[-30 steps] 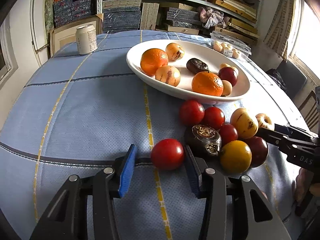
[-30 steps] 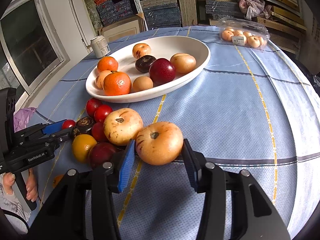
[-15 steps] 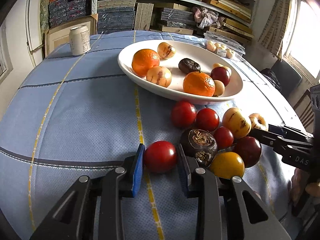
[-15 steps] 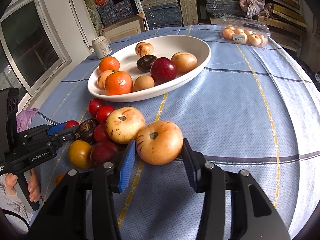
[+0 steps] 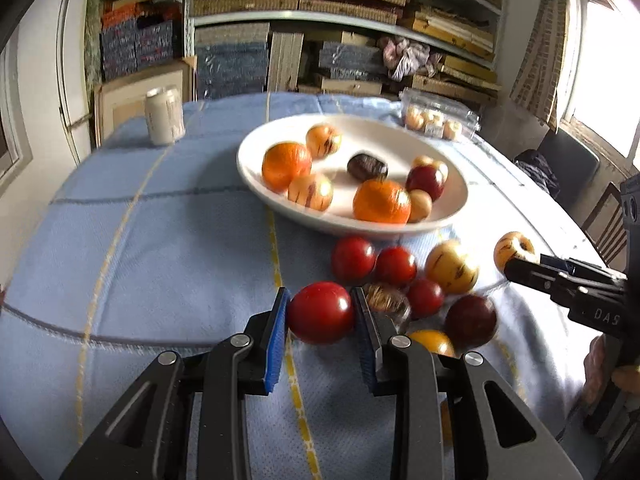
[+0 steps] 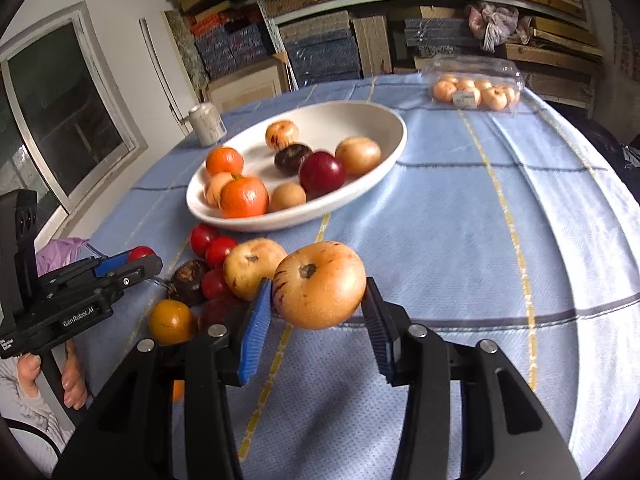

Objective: Organize fruits
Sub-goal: 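Place the tomato on the plate while the right tool places the pale apple there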

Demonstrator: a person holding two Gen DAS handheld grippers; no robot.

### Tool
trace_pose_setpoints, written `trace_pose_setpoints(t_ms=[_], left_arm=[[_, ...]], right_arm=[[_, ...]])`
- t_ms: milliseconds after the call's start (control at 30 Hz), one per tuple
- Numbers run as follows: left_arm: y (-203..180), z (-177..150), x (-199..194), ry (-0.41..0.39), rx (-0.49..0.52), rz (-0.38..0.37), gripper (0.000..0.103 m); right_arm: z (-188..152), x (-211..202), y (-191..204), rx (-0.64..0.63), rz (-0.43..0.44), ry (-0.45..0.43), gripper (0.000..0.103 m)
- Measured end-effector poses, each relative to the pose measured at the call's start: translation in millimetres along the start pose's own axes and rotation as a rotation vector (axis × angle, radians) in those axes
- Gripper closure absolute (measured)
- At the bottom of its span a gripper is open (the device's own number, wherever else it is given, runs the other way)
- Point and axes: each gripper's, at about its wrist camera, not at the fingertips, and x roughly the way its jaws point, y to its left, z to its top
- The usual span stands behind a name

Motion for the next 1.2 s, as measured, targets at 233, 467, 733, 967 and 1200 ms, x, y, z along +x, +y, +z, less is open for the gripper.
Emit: trace_pose_setpoints(t_ms=[233,467,733,967,1200], left_arm=[[-3.4,66.6,15.0,-0.032,-0.003,0.022,0.072],[-5.5,120.0,72.5,0.01,-0.028,0.019,0.072],[-10.2,137.5,123.8,0.066,-0.025,0.006,0.072],[-6.4,134.1,125.5,0.039,-0.03,0.013,0.058],[1.7,136.1,88.9,0.002,-0.07,-0.003,0.044]], right_arm=[[52.1,-7.6,6.9,-0.018,0.003,-0.08,0.059],[111.3,43.1,21.0,-0.073,-0.032,-0.069,0.059],[140.3,107.9,-8.4,-0.004,-0.085,0.022,0.059],[135.6,102.9,-10.7,0.005,-0.064,-0.018,0.056],[134.3,22.6,-1.8,0.006,-0.004,-0.192,0.029]])
